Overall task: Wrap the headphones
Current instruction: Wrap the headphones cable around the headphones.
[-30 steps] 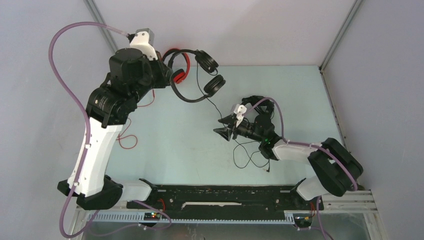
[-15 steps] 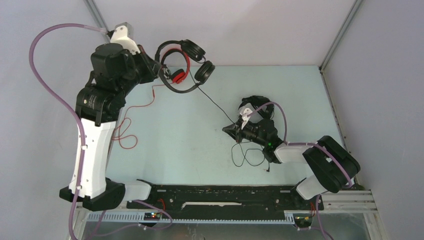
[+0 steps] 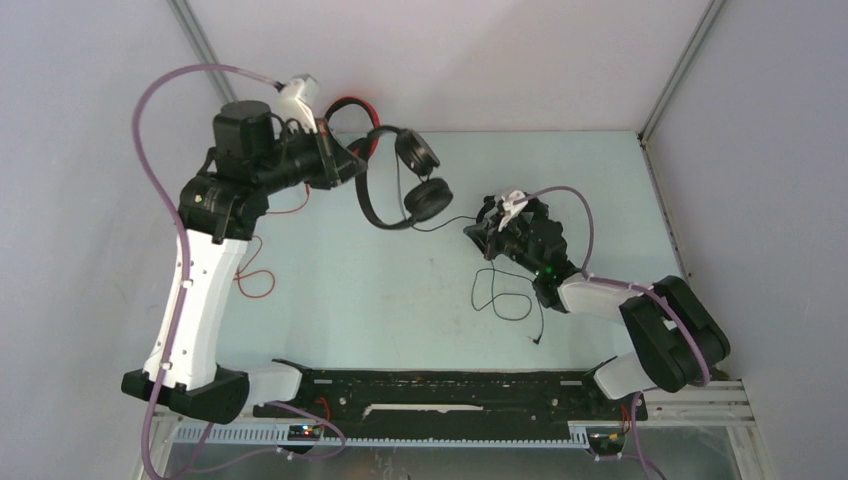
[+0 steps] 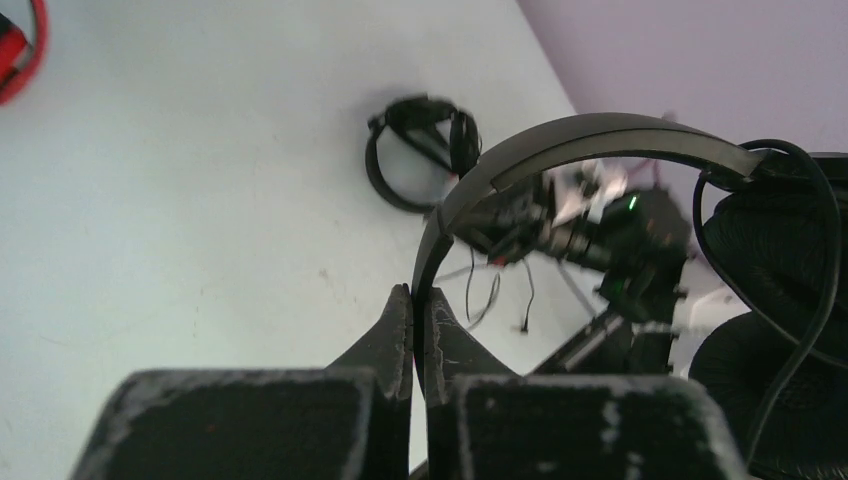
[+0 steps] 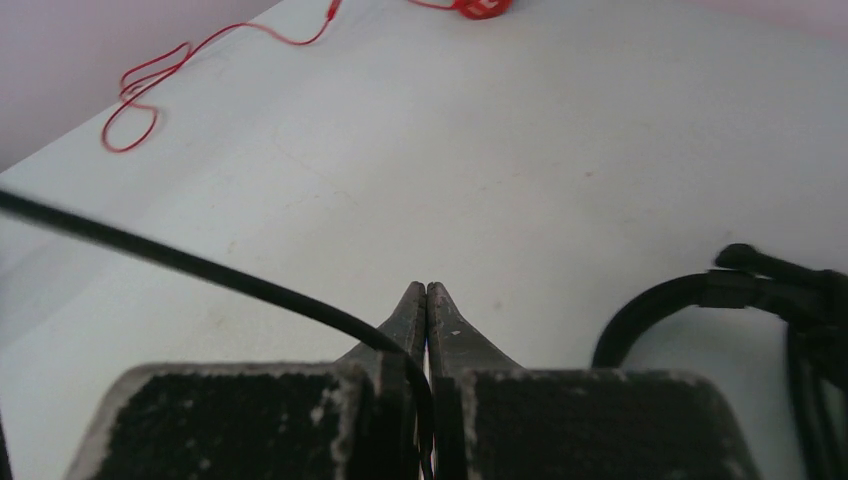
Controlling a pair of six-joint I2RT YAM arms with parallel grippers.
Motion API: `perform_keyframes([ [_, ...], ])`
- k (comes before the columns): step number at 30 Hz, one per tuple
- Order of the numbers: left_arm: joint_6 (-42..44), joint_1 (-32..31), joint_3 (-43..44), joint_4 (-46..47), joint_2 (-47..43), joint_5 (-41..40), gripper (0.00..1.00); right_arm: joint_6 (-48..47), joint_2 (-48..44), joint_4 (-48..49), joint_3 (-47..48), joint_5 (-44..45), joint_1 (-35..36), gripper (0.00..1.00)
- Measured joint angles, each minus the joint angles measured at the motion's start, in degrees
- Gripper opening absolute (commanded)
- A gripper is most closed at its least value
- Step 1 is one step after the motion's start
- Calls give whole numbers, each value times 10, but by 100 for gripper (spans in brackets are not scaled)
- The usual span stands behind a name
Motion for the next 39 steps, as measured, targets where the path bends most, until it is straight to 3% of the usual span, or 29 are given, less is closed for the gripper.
perform_keyframes([
  [4,40,-7,-63,-2,-13,34,0,6,-16,-79,58,9,-36,0],
  [9,117,-59,-68,-21,-15,23,0,15,-40,-190,136,-2,-78,0],
  [23,317,-247,-96,-60,-7,-212,0,39,-107,-503,319,-150,-111,0],
  [32,384,-282,-131,-53,9,-301,0,76,-101,-608,364,-257,-110,0],
  [39,398,-291,-141,-52,37,-351,0,162,-74,-608,375,-332,-100,0],
])
